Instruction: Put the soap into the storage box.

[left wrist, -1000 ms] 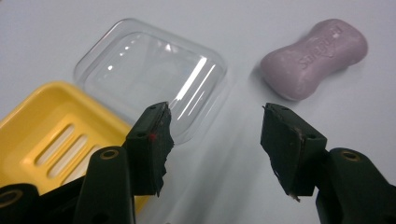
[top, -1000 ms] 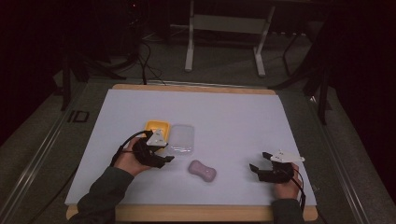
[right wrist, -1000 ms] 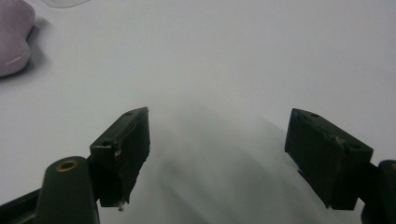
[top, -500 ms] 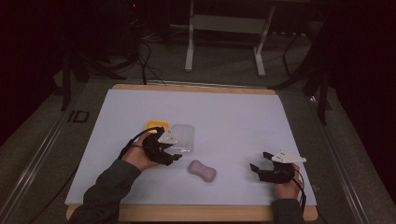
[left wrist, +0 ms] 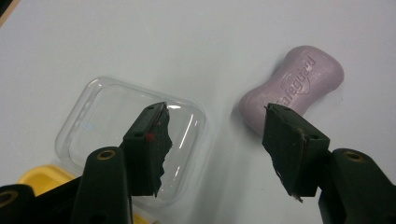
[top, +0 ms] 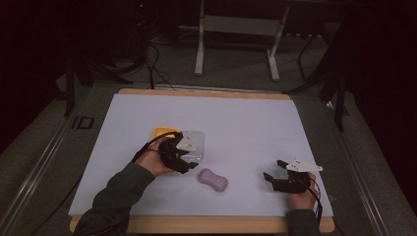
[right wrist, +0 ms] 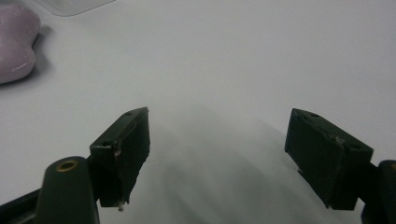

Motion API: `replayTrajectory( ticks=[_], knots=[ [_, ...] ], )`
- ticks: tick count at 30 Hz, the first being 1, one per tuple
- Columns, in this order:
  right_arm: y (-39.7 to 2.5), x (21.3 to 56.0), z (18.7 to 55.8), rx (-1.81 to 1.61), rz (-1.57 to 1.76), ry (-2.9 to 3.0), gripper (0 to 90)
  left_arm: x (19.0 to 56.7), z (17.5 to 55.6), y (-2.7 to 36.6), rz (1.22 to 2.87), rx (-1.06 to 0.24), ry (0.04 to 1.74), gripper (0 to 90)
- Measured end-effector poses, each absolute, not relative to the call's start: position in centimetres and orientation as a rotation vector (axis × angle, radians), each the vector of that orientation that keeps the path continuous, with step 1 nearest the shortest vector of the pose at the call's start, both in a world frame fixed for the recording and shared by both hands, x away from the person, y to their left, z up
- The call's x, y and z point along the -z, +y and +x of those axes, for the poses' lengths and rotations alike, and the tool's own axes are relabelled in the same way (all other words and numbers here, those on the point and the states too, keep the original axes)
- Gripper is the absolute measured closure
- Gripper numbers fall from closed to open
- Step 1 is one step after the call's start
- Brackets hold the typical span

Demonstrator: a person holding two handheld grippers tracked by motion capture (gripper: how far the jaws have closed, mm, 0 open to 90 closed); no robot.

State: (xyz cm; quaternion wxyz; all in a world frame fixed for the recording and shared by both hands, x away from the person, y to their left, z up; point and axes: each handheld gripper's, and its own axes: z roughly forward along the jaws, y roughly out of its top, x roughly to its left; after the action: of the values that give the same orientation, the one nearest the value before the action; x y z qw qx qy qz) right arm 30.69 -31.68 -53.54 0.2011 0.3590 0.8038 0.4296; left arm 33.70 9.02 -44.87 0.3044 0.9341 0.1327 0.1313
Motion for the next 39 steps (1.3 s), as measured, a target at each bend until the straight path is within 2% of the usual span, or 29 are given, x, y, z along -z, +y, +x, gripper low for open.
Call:
replayTrajectory(
  ticks=[7, 18, 29, 39],
  knots=[
    [-31.7, 53.5, 30.7, -1.201, 1.003, 2.246, 21.8, 44.7, 33.9, 8.0, 2.496, -0.332, 0.305, 40.4],
    [-31.7, 53.5, 30.7, -1.202, 1.005, 2.245, 21.8, 44.6, 34.2, 6.2, 2.543, -0.290, 0.233, 33.7],
    [-31.7, 53.5, 30.7, -1.201, 0.999, 2.246, 21.8, 45.0, 34.4, 4.9, 2.615, -0.301, 0.205, 25.5],
    [-31.7, 53.5, 30.7, -1.203, 0.994, 2.249, 21.8, 45.9, 34.5, 3.5, 2.643, -0.263, 0.162, 24.0]
  ],
)
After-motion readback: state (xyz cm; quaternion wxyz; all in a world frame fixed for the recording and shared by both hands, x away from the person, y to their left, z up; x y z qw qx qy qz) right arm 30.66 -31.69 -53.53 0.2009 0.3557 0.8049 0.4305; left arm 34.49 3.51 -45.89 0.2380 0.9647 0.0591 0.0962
